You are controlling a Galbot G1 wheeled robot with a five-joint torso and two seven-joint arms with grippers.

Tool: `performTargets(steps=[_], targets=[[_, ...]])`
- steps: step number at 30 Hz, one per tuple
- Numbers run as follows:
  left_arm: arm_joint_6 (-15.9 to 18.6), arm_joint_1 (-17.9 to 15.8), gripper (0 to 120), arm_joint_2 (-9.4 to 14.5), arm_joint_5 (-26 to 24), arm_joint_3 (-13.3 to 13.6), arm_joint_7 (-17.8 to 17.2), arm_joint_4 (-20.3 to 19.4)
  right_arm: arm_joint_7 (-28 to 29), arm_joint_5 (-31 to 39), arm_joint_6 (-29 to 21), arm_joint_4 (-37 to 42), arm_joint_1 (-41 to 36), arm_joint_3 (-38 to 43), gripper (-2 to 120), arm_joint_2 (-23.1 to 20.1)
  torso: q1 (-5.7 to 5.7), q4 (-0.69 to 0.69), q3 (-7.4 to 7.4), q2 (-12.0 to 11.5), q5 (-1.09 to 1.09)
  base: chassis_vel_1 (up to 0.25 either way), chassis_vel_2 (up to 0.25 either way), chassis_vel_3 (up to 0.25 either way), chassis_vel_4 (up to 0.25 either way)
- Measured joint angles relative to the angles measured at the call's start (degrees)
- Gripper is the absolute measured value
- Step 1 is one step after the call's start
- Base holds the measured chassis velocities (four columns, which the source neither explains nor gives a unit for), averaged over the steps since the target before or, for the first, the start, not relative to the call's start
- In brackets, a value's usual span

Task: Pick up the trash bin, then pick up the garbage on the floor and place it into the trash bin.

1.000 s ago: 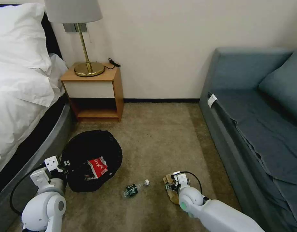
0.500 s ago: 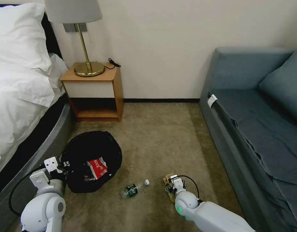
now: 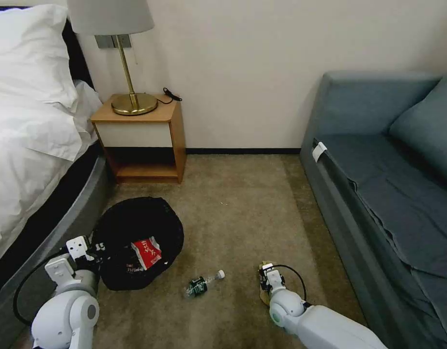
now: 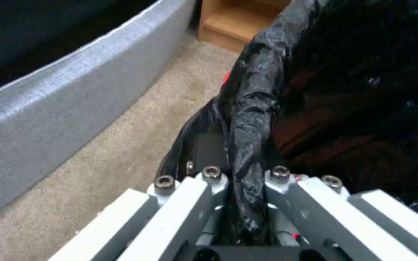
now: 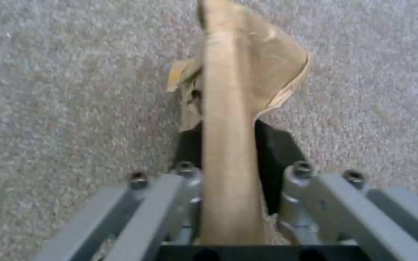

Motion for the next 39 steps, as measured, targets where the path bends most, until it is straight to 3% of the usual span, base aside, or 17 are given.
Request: performTargets(steps=[4, 10, 14, 21, 26, 29, 34, 39], targets=[[0.00, -0.14, 2, 0.00, 0.01, 0.02, 0.00, 0.12, 0.09, -0.01, 0.24, 1.06, -0.14, 0.29, 1, -0.67, 0.00, 0.00, 0.00, 0.00, 0.00, 0.000, 0.000, 0.000, 0.000], [-0.01, -0.36, 2, 0.00, 0.00, 0.05, -0.01, 0.46, 0.48, -0.11, 0.97, 3.50, -0.23, 0.86, 0, -1.83, 0.00, 0.00, 0.00, 0.00, 0.00, 0.000, 0.000, 0.000, 0.000], [0.06, -0.58, 2, 0.03, -0.05, 0.18, -0.02, 0.52, 1.28, 1.06, 1.54, 13.73, 0.66, 3.58, 0, -4.62, 0.00, 0.00, 0.00, 0.00, 0.00, 0.000, 0.000, 0.000, 0.000], [0.29, -0.74, 2, -0.04, -0.06, 0.68, -0.02, 0.56, 2.64, 6.18, 1.51, 29.14, 5.93, 2.71, 0, -5.38, 0.00, 0.00, 0.00, 0.00, 0.00, 0.000, 0.000, 0.000, 0.000], [0.48, -0.60, 2, -0.25, -0.10, 1.28, -0.02, 0.59, 1.44, 9.15, 5.88, 33.94, 12.20, -1.59, 0, -1.76, 0.00, 0.01, 0.00, 0.00, -0.01, 0.000, 0.000, 0.000, 0.000], [0.61, -0.54, 2, -0.35, -0.09, 1.53, -0.05, 0.65, 1.37, 10.96, 8.03, 34.77, 16.49, -6.20, 0, 4.31, 0.00, 0.02, 0.00, 0.00, 0.00, 0.000, 0.000, 0.000, 0.000], [0.90, -0.48, 2, -0.40, -0.05, 1.71, -0.13, 0.65, 1.59, 11.15, 9.32, 32.17, 20.38, -11.85, 0, 12.55, 0.00, 0.02, 0.00, 0.00, -0.02, 0.000, 0.000, 0.000, 0.000], [0.93, -0.43, 2, -0.49, -0.03, 1.83, -0.15, 0.65, 2.32, 10.81, 9.67, 28.80, 22.59, -16.52, 0, 15.76, 0.00, 0.01, 0.00, 0.00, -0.02, 0.000, 0.000, 0.000, 0.000]])
